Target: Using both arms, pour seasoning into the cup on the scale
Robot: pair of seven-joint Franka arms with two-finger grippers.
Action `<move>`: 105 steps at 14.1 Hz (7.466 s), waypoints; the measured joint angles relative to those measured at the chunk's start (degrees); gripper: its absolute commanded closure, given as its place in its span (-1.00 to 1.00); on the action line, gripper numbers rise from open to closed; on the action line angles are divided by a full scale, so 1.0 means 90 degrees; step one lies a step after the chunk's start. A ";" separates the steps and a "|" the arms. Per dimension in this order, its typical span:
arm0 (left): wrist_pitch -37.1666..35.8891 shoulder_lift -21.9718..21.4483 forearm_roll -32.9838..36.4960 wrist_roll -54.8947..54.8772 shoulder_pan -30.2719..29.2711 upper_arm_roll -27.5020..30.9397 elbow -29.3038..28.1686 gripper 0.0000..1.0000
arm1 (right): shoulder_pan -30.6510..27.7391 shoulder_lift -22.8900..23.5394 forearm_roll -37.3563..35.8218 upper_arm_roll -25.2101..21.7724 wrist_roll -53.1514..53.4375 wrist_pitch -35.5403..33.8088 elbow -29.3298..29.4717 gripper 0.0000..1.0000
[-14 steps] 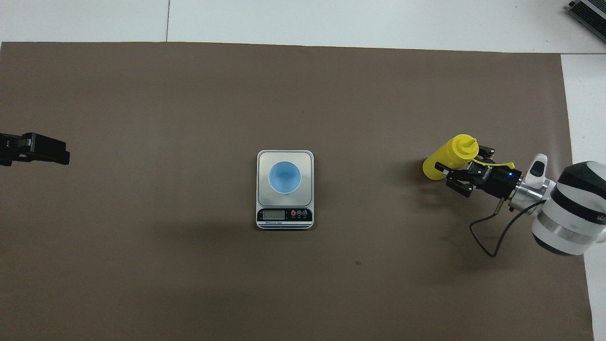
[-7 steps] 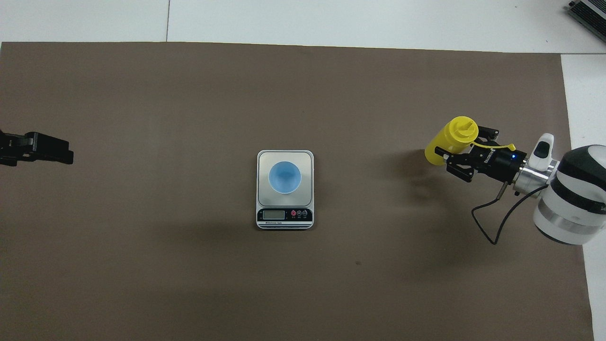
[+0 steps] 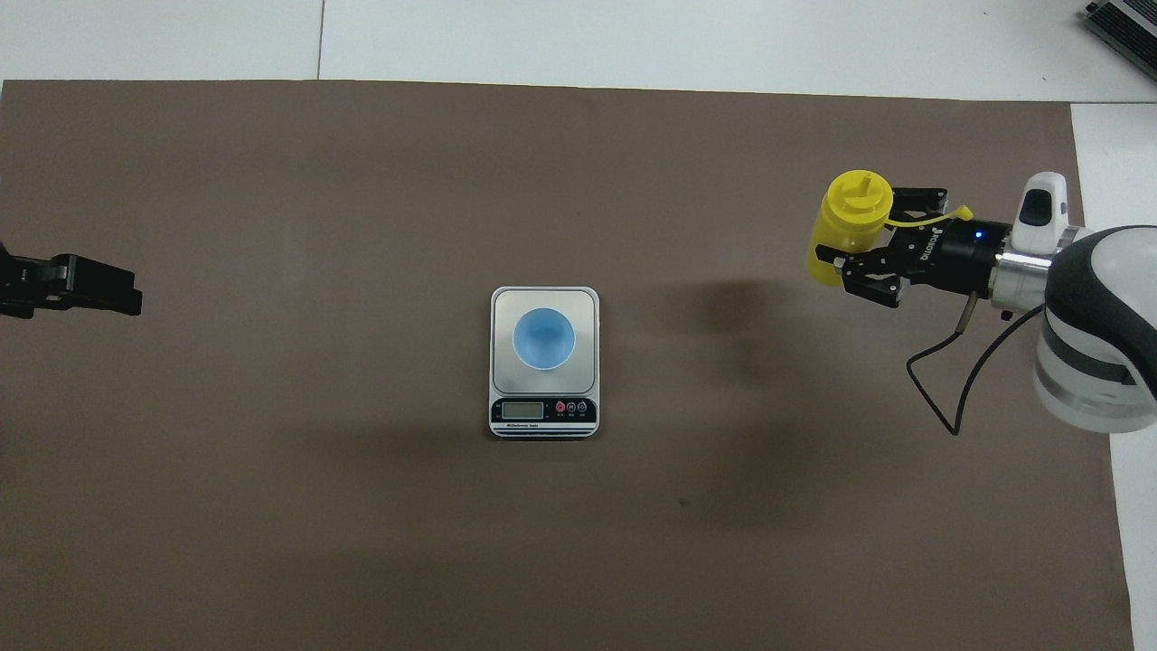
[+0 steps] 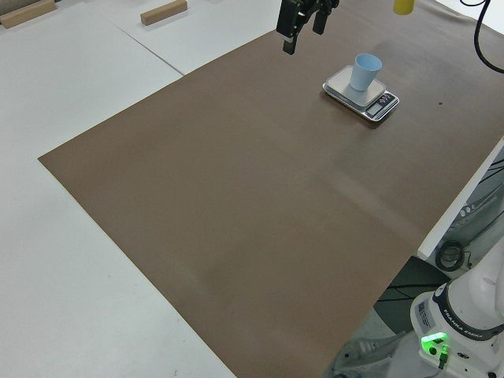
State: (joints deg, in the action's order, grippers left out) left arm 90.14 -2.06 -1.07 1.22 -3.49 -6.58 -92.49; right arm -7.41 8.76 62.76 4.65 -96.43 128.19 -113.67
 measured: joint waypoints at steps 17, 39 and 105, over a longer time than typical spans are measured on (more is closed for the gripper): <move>0.0248 -0.0007 0.0006 -0.0198 0.0001 -0.0002 -0.0098 -1.00 | 0.2563 -0.0350 -0.6214 0.0044 0.5640 0.0296 0.0629 1.00; 0.0252 -0.0008 0.0009 0.0023 -0.0065 0.0080 -0.0112 -1.00 | 0.4192 0.0847 -1.2942 0.0062 0.6481 0.0056 0.1282 1.00; 0.0252 -0.0008 0.0009 0.0023 -0.0065 0.0080 -0.0113 -1.00 | -0.0052 -0.0567 -0.2281 -0.0005 -0.0533 -0.0659 0.0019 1.00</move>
State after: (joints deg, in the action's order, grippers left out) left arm 92.41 -2.13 -0.98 1.43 -4.07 -5.86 -93.50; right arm -7.88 3.66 42.24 4.61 -101.23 122.26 -113.50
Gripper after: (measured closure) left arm 0.000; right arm 0.374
